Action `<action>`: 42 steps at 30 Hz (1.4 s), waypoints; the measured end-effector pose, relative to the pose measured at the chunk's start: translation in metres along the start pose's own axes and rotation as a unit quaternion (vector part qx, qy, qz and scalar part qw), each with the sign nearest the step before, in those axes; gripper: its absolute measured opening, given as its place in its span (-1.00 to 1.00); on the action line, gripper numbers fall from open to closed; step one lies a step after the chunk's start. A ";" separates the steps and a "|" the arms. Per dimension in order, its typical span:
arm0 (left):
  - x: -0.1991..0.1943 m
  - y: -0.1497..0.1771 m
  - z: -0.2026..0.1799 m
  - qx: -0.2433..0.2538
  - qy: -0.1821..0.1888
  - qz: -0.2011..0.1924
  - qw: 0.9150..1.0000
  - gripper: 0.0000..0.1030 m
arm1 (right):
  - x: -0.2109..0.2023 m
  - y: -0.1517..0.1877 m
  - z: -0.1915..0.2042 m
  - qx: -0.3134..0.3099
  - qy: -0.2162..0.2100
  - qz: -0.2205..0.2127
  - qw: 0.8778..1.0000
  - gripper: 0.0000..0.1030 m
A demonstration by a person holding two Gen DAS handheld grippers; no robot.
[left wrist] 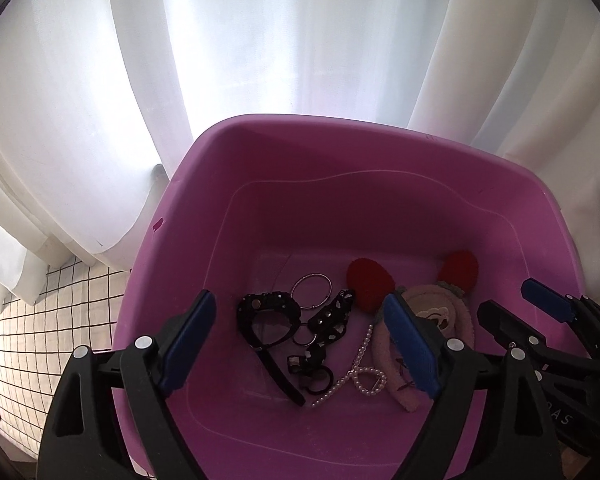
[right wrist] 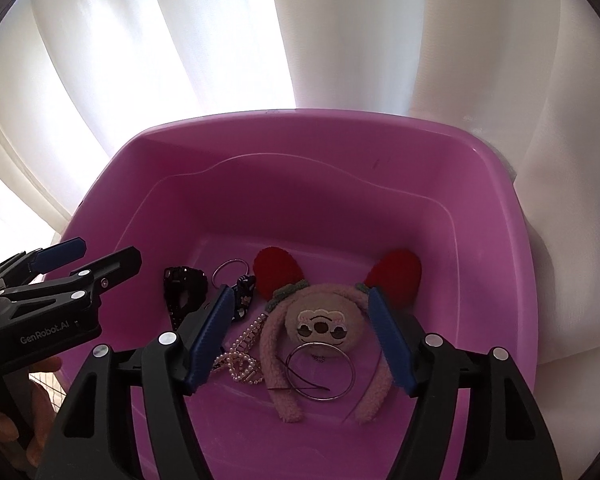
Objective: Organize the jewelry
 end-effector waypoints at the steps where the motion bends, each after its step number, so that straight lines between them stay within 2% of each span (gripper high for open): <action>1: -0.001 0.001 0.000 0.001 0.000 -0.001 1.000 0.63 | -0.002 0.000 0.000 0.001 0.000 0.000 1.000 0.30; 3: -0.003 0.000 -0.001 0.002 -0.004 -0.003 1.000 0.64 | -0.002 0.000 0.000 0.001 0.001 0.001 1.000 0.30; 6: -0.007 0.000 0.001 0.000 -0.009 -0.004 1.000 0.75 | -0.003 0.001 0.001 0.001 0.004 0.001 1.000 0.33; 20: -0.012 0.001 0.009 -0.006 -0.023 -0.007 1.000 0.76 | -0.003 0.003 0.003 0.000 0.008 0.003 1.000 0.34; 42: -0.011 0.000 0.013 -0.019 -0.013 0.001 1.000 0.76 | -0.001 0.003 0.002 -0.002 0.013 0.001 1.000 0.34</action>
Point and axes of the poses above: each gripper's, at about its wrist camera, not at the fingertips, and x roughly the way its jaws point, z to its left, y to its underside, the point moved 3 cm from there along x, roughly the way its jaws point, and after that the axes turned 5 degrees about x, right-handed, at the moved point
